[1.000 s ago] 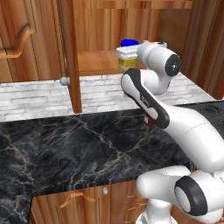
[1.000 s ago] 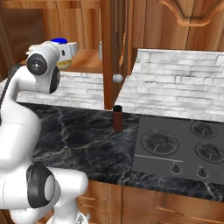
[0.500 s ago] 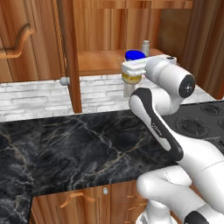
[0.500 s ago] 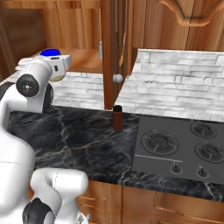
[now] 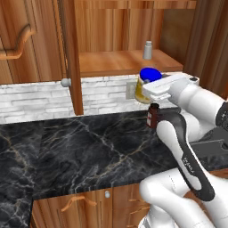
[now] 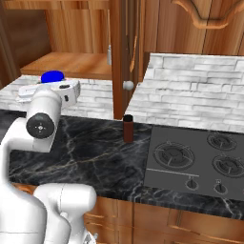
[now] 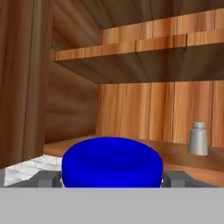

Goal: Collect the paprika, mayonnaise, and shaker from the cabinet and place them next to the stove.

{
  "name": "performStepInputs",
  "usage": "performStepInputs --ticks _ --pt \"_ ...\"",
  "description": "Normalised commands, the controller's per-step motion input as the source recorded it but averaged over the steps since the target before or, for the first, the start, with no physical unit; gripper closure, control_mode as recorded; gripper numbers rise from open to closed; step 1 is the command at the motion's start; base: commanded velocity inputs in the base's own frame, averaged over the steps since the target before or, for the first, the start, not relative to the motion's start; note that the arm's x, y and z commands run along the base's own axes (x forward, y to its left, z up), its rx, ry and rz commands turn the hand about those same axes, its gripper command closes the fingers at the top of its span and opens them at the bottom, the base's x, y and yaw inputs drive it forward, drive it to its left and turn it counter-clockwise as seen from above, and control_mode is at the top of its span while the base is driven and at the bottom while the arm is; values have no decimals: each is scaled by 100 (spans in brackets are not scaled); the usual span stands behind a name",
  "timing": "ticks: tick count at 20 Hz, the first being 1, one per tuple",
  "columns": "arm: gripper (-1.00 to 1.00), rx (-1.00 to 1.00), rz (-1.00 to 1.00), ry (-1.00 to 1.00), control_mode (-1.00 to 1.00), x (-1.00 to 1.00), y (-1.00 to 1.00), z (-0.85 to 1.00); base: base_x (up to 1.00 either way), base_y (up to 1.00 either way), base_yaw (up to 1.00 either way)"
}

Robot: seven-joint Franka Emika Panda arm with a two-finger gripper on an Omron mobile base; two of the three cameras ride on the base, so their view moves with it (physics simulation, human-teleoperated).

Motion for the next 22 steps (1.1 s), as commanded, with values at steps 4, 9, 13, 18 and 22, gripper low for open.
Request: performStepInputs --ticks 4,9,13,18,22 --pt "100 0 1 -6 -100 -95 -30 -56 0 0 0" --pt "100 0 0 -4 -100 -89 -23 -57 0 0 0" --pt "100 0 0 -2 -100 -85 -16 -66 0 0 0" --pt "100 0 0 -9 -100 -88 -19 -70 0 0 0" --pt "100 0 0 -21 -100 -92 -34 -58 0 0 0"
